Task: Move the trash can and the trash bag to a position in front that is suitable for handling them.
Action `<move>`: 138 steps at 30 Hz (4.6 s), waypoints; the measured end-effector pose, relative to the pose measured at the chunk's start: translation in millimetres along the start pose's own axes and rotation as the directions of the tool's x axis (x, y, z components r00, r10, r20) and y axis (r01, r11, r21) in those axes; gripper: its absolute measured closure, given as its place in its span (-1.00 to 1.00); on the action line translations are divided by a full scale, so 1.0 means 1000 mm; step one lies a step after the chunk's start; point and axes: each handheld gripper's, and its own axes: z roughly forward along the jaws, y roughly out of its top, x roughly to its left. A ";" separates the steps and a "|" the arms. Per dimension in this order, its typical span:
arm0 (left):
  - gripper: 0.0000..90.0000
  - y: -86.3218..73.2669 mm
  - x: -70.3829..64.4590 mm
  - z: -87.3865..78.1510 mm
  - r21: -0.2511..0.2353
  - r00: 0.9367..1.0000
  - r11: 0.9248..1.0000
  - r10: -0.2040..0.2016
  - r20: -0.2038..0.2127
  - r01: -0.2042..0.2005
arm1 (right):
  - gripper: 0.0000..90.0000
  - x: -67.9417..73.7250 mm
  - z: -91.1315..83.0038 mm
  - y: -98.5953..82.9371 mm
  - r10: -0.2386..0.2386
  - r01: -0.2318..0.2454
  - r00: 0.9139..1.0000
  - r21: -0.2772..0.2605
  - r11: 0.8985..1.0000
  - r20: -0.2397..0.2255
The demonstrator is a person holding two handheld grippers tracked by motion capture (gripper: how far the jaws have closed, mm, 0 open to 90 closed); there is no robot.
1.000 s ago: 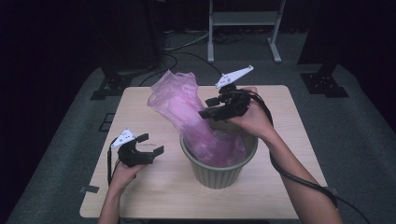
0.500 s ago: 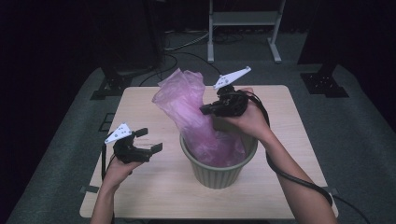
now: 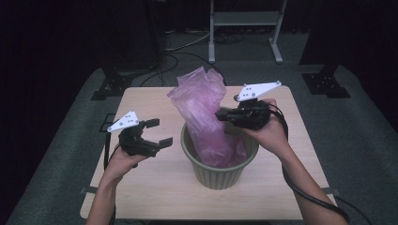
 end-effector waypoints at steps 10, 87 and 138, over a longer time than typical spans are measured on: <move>-0.88 0.033 -0.018 0.010 0.009 0.999 0.999 0.033 0.027 -0.033 | 1.00 0.016 -0.002 -0.009 -0.051 0.051 0.998 -0.001 0.999 0.048; 1.00 0.054 -0.013 -0.018 0.072 0.981 0.983 0.160 0.107 -0.168 | 1.00 -0.029 -0.046 -0.002 0.039 -0.038 0.999 0.020 0.999 -0.025; 1.00 -0.036 -0.020 -0.022 0.184 0.978 0.979 0.043 0.206 -0.082 | 1.00 -0.012 -0.123 -0.129 0.116 -0.106 0.993 0.252 0.962 -0.025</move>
